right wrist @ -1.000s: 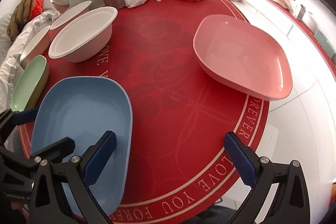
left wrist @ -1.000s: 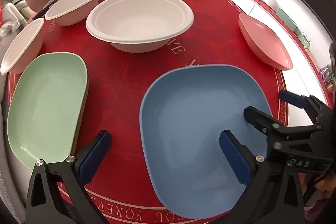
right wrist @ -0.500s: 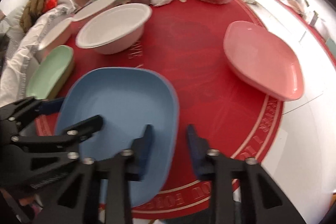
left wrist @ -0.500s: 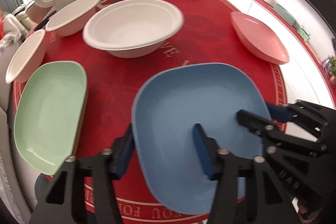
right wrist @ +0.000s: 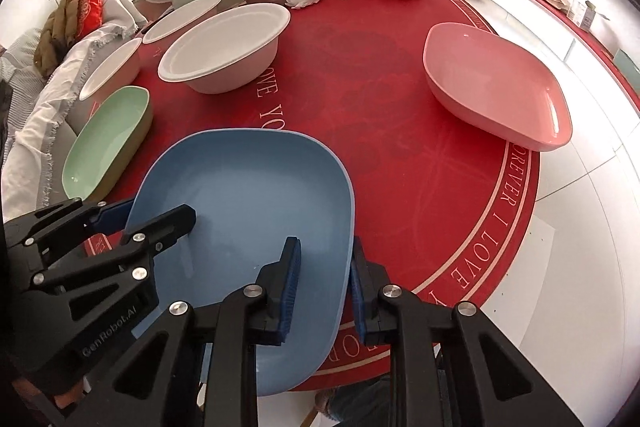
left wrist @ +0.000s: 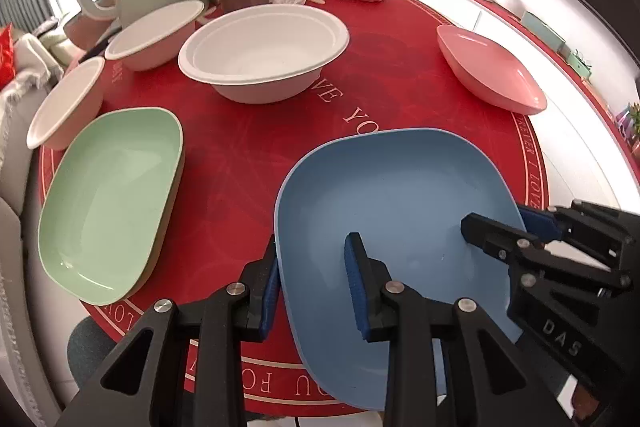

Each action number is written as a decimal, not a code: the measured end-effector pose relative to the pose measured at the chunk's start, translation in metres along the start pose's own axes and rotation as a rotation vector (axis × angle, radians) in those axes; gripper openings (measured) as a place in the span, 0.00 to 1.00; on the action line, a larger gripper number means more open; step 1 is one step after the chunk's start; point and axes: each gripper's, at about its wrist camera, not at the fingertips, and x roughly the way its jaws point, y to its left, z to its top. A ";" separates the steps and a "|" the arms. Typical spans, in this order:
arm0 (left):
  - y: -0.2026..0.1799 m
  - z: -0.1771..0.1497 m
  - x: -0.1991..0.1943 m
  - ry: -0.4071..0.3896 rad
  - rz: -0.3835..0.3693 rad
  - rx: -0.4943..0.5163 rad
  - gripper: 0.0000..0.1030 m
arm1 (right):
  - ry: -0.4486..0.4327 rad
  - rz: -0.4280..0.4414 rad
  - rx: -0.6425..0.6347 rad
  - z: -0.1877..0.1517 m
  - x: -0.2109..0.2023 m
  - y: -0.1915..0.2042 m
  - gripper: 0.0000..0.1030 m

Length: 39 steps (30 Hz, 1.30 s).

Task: Organize plates and bowls
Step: 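Lift the blue plate with the right gripper and carry it toward the green plate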

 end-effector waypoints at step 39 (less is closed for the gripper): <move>0.001 -0.009 -0.005 -0.024 -0.013 -0.034 0.33 | -0.034 -0.062 -0.004 -0.005 0.000 0.008 0.25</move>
